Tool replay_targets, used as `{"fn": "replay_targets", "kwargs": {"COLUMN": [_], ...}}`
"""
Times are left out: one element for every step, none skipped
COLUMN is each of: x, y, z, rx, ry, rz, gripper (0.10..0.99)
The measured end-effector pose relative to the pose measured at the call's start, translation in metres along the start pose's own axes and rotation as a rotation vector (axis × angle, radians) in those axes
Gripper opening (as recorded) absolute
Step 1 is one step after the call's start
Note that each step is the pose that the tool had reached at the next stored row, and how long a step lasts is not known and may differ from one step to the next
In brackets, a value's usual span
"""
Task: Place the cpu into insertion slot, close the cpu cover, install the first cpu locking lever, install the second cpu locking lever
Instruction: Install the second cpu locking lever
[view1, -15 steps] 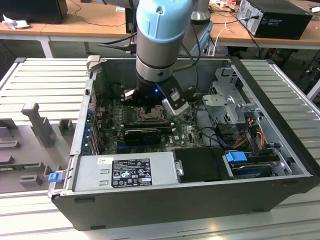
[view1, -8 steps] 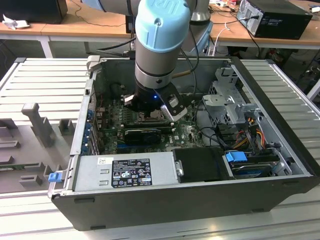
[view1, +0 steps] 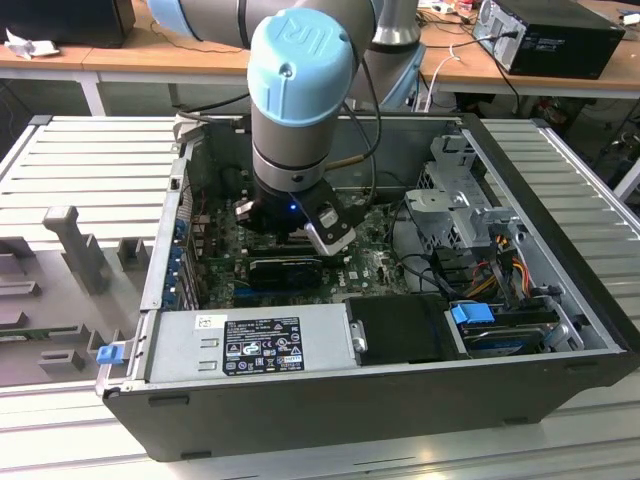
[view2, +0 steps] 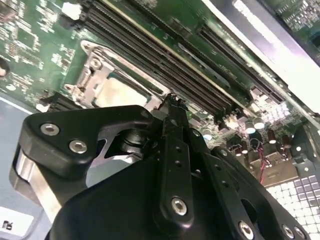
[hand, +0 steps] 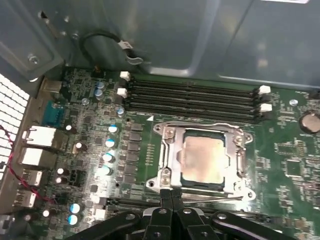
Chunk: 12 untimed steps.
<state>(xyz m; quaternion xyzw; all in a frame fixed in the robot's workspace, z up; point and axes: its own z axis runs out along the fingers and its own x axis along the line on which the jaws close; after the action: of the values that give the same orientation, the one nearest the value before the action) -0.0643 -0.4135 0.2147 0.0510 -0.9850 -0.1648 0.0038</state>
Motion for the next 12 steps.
{"fn": "replay_targets", "kwargs": {"x": [0.0024, 0.0035, 0.0037, 0.0036, 0.0039, 0.0048, 0.0064, 0.0083, 0.0092, 0.0099, 0.0105, 0.0107], "y": [-0.0004, -0.0012, -0.0016, -0.0018, -0.0027, -0.0032, -0.0036, -0.0040, -0.0044, -0.0047, -0.0048, -0.0050], "z": [0.0020, 0.0043, 0.0051, 0.0058, 0.0071, 0.0076, 0.0084, 0.0089, 0.0093, 0.0099, 0.0103, 0.0110], "rx": [-0.003, -0.004, -0.005, -0.006, -0.009, -0.011, -0.013, -0.017, -0.021, -0.025, -0.028, -0.031], "ry": [-0.0007, -0.0015, -0.0024, -0.0035, -0.0054, -0.0057, -0.0059, -0.0061, -0.0065, -0.0070, -0.0075, -0.0081], "rz": [0.000, 0.003, 0.005, 0.008, 0.012, 0.013, 0.012, 0.012, 0.012, 0.012, 0.013, 0.013], "gripper": [0.106, 0.106, 0.106, 0.106, 0.106, 0.106, 0.106, 0.106, 0.106, 0.106, 0.106, 0.106]}}
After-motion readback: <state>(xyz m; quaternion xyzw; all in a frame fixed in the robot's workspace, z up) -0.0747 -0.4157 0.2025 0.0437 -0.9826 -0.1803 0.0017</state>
